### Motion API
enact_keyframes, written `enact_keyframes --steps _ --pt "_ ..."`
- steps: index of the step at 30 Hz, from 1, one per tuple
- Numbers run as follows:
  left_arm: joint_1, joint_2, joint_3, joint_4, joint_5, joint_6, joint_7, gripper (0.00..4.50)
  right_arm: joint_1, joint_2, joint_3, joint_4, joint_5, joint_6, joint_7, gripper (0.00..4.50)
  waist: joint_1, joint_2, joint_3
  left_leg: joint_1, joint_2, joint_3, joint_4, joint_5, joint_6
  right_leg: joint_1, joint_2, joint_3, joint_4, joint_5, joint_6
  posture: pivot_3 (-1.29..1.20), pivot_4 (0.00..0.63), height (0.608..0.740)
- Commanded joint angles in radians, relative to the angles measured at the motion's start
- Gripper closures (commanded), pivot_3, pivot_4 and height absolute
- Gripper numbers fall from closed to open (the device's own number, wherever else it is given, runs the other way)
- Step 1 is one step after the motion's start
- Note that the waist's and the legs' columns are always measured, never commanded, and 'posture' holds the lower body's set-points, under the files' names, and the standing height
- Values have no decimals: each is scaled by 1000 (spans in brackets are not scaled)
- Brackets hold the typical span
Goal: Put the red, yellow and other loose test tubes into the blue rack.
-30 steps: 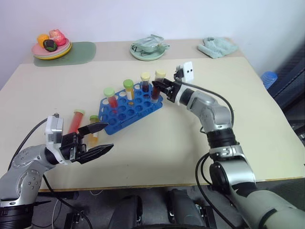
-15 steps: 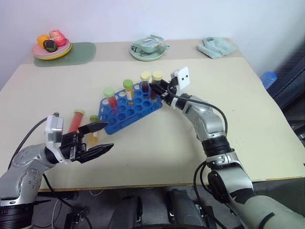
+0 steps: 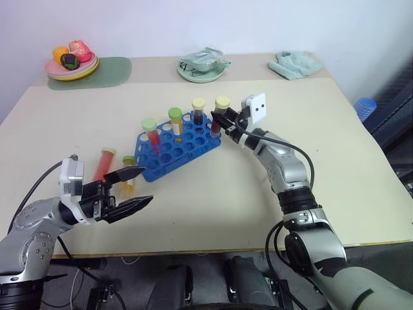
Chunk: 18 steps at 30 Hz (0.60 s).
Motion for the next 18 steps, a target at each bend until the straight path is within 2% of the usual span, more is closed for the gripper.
enact_keyframes --steps 1,18 --pt "-2 7 29 -21 -14 -13 5 0 27 18 23 -35 -4 29 -9 3388 -1 0 0 0 0 0 0 0 0 0 0 0 0 0 0 0 150 740" --pt "-33 -32 6 19 88 -90 119 0 4 37 26 -8 -19 13 -19 3388 -2 0 0 0 0 0 0 0 0 0 0 0 0 0 0 0 150 740"
